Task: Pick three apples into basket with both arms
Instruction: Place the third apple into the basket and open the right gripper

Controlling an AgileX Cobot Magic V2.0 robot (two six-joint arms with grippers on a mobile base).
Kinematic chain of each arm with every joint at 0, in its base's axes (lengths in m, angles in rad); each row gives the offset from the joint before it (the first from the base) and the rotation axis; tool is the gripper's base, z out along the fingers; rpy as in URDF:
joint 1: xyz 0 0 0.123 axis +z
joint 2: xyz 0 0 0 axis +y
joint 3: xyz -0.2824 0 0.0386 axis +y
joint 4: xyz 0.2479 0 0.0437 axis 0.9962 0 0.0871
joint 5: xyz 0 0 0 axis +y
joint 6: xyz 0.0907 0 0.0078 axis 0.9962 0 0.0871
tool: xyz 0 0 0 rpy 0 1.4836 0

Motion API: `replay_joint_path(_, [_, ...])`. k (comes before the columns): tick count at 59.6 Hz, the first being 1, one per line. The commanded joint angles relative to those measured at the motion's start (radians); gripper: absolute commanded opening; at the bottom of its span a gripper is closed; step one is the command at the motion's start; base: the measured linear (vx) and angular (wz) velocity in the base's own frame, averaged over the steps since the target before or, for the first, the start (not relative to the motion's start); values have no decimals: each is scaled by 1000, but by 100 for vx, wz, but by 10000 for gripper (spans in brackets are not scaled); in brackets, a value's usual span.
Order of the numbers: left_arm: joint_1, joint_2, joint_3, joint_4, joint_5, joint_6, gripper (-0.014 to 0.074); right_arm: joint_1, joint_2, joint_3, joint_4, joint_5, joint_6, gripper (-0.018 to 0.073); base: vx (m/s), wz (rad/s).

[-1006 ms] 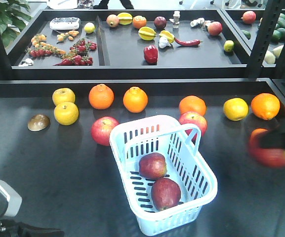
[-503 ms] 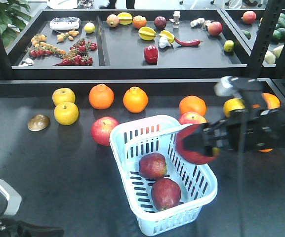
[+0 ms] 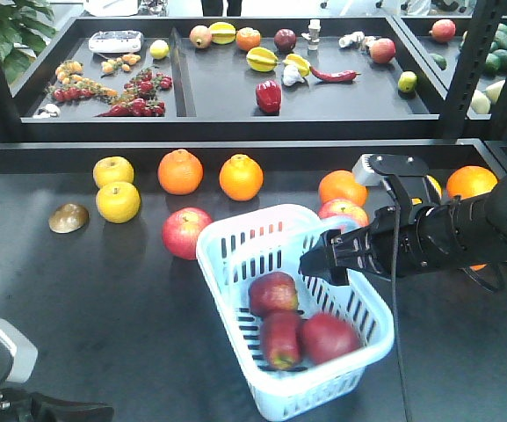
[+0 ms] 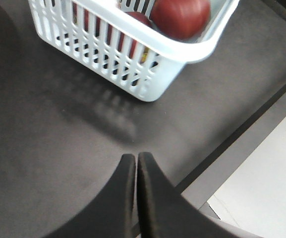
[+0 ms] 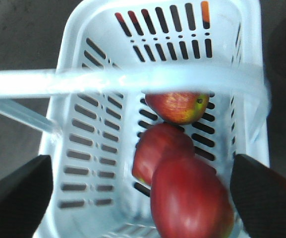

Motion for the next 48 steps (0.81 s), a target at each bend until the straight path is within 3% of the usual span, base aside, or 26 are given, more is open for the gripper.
replay_joint_path(1, [-5, -11, -25, -25, -31, -5, -6, 1, -36, -28, 27, -13, -10, 689, 0, 0])
replay_joint_path(6, [-5, -11, -25, -25, -30, -5, -6, 1, -43, -30, 23, 27, -15, 623, 0, 0])
replay_joint_path(11, [-5, -11, -25, -25, -27, -5, -6, 1, -62, -30, 22, 59, -55, 489, 0, 0])
replay_joint_path(23, [-5, -11, -25, -25, -19, -6, -6, 1, -176, -29, 15, 223, -152, -17, 0, 0])
replay_joint_path(32, [-5, -11, -25, -25, -6, -7, -6, 1, -334, 23, 13, 310, -200, -8, 0, 0])
replay_joint_path(48, [-5, -11, -25, -50, 34, -7, -6, -2, -711, 387, 4, 139, -191, -6, 0, 0])
